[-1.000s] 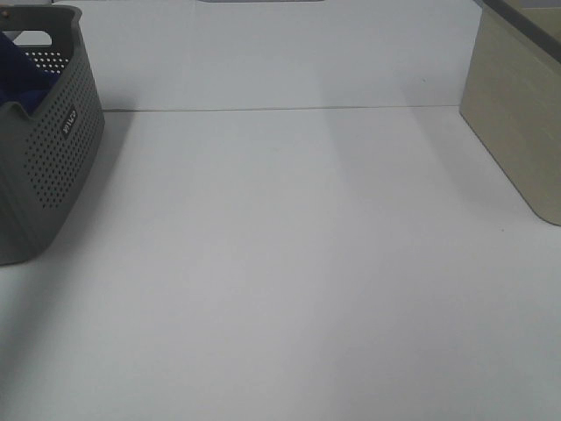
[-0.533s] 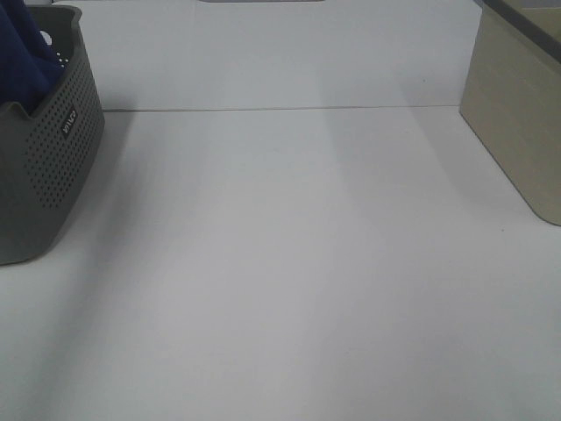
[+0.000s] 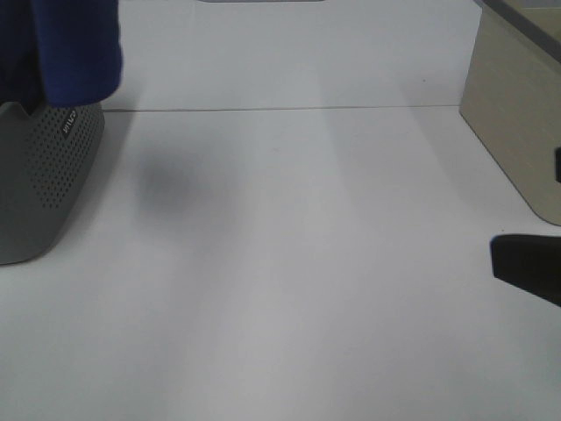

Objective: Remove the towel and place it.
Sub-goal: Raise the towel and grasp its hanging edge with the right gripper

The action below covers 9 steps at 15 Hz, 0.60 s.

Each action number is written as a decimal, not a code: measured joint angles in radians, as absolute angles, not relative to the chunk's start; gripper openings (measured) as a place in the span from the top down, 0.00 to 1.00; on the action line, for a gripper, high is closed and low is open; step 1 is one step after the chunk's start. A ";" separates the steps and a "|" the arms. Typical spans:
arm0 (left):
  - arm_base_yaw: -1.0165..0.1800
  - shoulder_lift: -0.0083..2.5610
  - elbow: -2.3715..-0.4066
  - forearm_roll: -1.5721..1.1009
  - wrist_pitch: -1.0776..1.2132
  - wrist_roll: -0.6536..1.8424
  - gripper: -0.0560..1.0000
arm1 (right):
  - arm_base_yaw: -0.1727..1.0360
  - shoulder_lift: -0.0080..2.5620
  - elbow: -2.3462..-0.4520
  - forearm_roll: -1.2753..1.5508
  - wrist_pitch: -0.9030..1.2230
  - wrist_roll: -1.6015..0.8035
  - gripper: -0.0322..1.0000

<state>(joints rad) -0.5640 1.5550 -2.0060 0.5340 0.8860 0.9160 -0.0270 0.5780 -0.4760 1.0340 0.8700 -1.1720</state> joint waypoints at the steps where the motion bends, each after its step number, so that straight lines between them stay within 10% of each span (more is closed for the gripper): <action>1: -0.604 1.555 -2.006 0.540 0.868 0.916 0.95 | -0.027 0.657 -0.476 1.147 0.870 -1.301 0.04; 3: -0.700 1.566 -2.007 0.544 0.804 0.916 0.95 | -0.027 0.913 -0.476 1.468 0.919 -1.751 0.04; 9: -0.836 1.657 -2.009 0.540 0.788 0.940 0.95 | -0.027 1.389 -0.608 1.724 1.132 -2.120 0.04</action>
<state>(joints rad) -0.8360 1.6570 -2.0090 0.5400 0.7880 0.9400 -0.0270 1.3890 -0.6080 1.7240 1.1320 -2.1200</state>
